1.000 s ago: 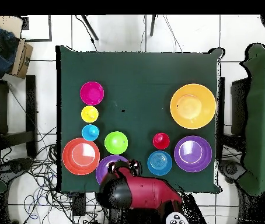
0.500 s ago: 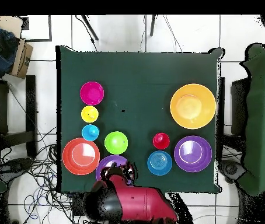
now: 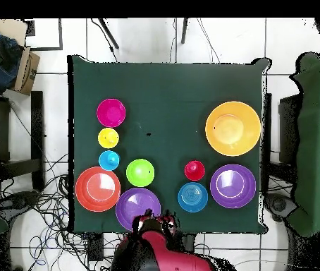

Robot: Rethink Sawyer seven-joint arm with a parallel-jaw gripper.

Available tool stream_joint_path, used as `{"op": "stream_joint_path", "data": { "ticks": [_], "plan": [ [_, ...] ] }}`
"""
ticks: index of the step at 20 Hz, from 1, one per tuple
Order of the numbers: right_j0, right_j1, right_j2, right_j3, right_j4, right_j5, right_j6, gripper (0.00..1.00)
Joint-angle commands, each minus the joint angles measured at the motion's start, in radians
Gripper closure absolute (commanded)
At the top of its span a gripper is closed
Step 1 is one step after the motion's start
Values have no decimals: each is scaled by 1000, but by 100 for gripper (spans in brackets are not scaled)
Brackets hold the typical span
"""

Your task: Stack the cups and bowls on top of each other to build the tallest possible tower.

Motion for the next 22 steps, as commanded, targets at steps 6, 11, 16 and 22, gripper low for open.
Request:
{"op": "stream_joint_path", "data": {
  "ticks": [6, 11, 16, 22],
  "plan": [
    [-59, 28, 66, 141, -43, -6, 96, 0],
    [-57, 106, 49, 103, -74, -34, 92, 0],
    [-34, 100, 50, 73, -70, -1, 93, 0],
    [-27, 112, 33, 73, -76, -19, 104, 0]
  ]
}}
